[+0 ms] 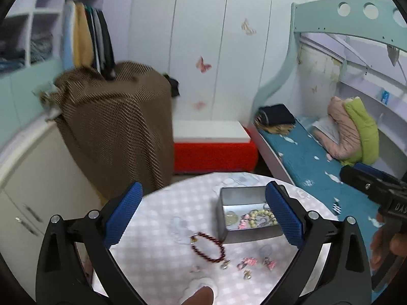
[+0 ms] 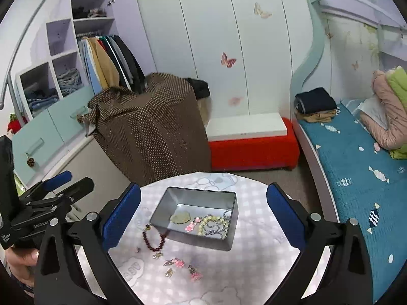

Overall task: Organize jewelry
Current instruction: 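Withdraw both grippers from the box and move back over the table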

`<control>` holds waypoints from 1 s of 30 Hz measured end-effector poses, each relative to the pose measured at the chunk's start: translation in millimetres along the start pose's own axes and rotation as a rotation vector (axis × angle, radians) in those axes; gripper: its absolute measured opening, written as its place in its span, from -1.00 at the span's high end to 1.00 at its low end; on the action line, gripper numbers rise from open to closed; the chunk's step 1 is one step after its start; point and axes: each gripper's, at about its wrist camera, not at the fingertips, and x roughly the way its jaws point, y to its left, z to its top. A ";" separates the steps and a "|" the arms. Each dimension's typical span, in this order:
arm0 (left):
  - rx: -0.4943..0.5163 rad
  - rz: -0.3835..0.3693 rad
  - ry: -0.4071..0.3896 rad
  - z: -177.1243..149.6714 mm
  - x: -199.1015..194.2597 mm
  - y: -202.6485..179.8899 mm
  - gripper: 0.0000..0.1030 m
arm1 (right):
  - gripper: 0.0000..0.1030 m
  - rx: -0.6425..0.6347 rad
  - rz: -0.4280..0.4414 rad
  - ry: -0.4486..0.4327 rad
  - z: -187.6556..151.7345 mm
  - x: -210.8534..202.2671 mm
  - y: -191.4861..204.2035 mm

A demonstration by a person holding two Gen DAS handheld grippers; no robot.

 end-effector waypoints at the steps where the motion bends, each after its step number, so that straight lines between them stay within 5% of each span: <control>1: 0.005 0.009 -0.013 -0.7 -8.3 0.1 -0.89 | -0.85 -0.001 -0.001 -0.012 -1.2 -8.3 2.5; 16: -0.016 0.052 -0.103 -39.2 -102.3 10.9 -0.90 | -0.85 -0.061 -0.063 -0.103 -32.0 -73.7 41.2; 30: -0.046 0.060 -0.089 -76.1 -105.4 22.5 -0.90 | -0.85 -0.095 -0.058 -0.074 -58.2 -67.7 56.4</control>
